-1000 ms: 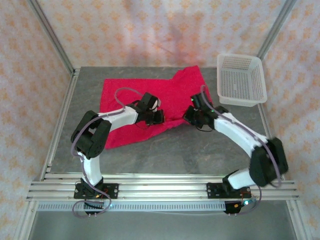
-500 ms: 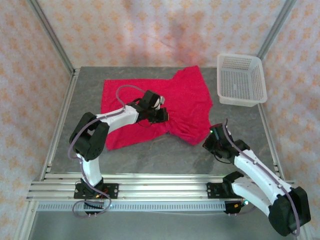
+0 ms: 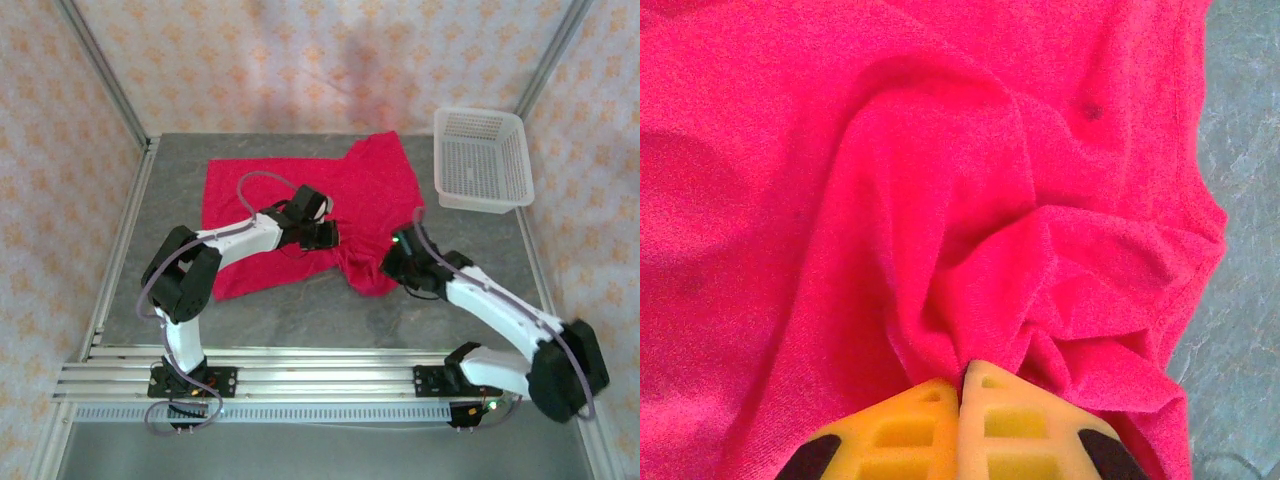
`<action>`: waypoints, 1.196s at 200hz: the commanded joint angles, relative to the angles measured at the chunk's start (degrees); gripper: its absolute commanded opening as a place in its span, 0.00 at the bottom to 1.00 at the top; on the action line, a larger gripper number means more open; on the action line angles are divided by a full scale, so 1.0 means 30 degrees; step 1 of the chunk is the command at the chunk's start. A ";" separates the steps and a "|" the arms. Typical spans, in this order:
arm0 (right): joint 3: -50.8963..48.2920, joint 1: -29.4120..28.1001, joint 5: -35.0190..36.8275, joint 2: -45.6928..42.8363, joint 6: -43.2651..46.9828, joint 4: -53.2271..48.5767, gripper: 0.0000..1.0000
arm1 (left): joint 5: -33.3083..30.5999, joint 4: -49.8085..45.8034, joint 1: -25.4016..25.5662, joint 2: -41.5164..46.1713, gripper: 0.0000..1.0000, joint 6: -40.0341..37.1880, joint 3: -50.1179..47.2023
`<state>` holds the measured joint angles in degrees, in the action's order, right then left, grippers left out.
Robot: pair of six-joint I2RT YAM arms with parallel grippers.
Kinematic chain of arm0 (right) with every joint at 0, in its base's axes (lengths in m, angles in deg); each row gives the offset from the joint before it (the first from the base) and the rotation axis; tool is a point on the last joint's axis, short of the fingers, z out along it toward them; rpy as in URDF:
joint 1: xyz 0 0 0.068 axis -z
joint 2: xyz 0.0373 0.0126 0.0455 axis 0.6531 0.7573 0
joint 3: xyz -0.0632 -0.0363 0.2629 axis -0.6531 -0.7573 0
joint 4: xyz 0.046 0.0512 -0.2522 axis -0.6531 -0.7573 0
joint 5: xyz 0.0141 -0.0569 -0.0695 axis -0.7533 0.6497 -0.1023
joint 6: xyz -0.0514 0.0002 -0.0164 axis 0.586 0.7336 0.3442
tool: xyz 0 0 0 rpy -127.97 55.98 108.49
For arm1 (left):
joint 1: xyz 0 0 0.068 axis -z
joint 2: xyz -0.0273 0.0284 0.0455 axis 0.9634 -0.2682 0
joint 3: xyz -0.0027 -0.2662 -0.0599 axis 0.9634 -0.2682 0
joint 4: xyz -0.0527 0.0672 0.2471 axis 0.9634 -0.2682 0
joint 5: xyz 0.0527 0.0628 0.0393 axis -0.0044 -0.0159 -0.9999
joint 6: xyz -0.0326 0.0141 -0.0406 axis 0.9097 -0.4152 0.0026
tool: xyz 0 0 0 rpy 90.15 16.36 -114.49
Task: Fold the inside-out t-shirt
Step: Smooth out the T-shirt at the center of the table.
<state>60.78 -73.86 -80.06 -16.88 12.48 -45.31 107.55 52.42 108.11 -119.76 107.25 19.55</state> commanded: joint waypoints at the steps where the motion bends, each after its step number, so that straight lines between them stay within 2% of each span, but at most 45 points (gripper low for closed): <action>1: 0.1911 -0.1513 -0.0335 0.2272 0.0110 0.1531 0.12 | -0.0405 0.0174 -0.0009 0.0013 0.00 0.0243 -0.0443; 20: 0.3159 -0.1864 0.0349 0.4469 0.0595 0.1124 0.13 | -0.0316 0.0525 -0.0020 0.0041 0.00 0.0436 -0.0701; 51: 0.3313 -0.1777 0.1827 0.6918 0.1044 0.1446 0.10 | -0.0458 0.0417 -0.0035 0.0268 0.00 0.0274 -0.0952; 76: 0.2344 -0.1771 0.2099 0.7163 0.0907 0.0656 0.10 | -0.0579 0.0237 -0.0104 0.0509 0.00 0.0089 -0.1091; 90: 0.0614 -0.1776 0.2018 0.6192 0.0438 0.1025 0.19 | -0.0607 0.0307 -0.0145 0.0599 0.00 0.0087 -0.1202; 114: -0.2066 -0.1776 0.1656 0.4471 -0.0193 0.2220 0.48 | -0.0337 0.0851 -0.0121 0.0601 0.00 0.0428 -0.1521; 135: -0.2316 -0.1791 0.1544 0.3745 -0.0097 0.2157 0.55 | -0.0144 0.1169 0.0040 0.0564 0.00 0.0614 -0.1614; 173: -0.1240 -0.1805 0.1650 0.2882 0.0332 0.1347 0.56 | -0.0167 0.1050 0.0288 0.0621 0.00 0.0557 -0.1572; 207: -0.0566 -0.1805 0.1576 0.4538 0.0670 0.1716 0.54 | -0.0195 0.0993 0.0414 0.0855 0.00 0.0614 -0.1674; 222: -0.0273 -0.1820 0.1217 0.5779 0.0646 0.2241 0.46 | -0.0798 0.0014 0.0407 0.1154 0.00 0.0379 -0.1466; 232: -0.0025 -0.1831 0.0996 0.6342 0.0641 0.2249 0.33 | -0.1957 -0.1214 0.0313 0.1758 0.11 0.0185 -0.1308; 239: 0.0063 -0.1849 0.0912 0.6486 0.0619 0.2247 0.25 | -0.2628 -0.1872 0.0123 0.2355 0.23 0.0168 -0.1415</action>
<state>59.36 -79.25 -76.96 -0.37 13.79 -38.69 106.39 53.38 108.97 -118.78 108.68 15.07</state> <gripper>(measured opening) 0.354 0.093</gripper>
